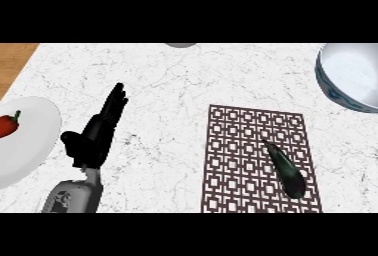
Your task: Pick the can from the placemat and place it in the bowl
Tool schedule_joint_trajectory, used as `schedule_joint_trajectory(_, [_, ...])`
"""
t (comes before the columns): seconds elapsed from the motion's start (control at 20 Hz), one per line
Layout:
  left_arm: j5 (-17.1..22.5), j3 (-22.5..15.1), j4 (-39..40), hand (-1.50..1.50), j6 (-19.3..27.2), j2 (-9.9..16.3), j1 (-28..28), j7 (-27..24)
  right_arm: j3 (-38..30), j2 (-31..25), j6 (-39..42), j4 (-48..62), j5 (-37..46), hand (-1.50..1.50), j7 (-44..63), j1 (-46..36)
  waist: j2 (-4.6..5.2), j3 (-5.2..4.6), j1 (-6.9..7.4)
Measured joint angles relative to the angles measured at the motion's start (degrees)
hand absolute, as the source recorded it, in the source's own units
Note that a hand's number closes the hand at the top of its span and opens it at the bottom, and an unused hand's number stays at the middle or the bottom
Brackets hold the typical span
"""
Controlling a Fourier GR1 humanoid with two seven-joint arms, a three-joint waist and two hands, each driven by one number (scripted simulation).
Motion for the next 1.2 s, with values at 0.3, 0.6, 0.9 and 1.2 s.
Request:
schedule_joint_trajectory(0.3, [-0.1,-0.3,1.6,0.00,0.0,-0.8,-1.0,-1.0,2.7,3.6,-6.8,15.1,8.1,1.50,-7.4,-5.8,0.33,0.06,0.28])
schedule_joint_trajectory(0.6, [-0.6,-0.8,1.7,0.00,0.1,-1.3,-1.7,-0.8,5.5,5.6,-4.5,26.3,12.2,-1.50,-8.4,-9.7,0.79,0.14,1.28])
schedule_joint_trajectory(0.9, [-0.7,-0.6,1.7,0.00,0.3,-1.3,-2.2,-0.6,6.9,6.7,-0.3,31.4,12.6,-1.50,-10.1,-11.8,0.92,0.23,1.39])
schedule_joint_trajectory(1.2, [-0.5,-0.6,1.1,0.00,0.4,-1.4,-1.6,-0.5,3.0,7.3,1.7,33.7,7.0,-1.50,-11.0,-13.4,0.69,0.28,0.81])
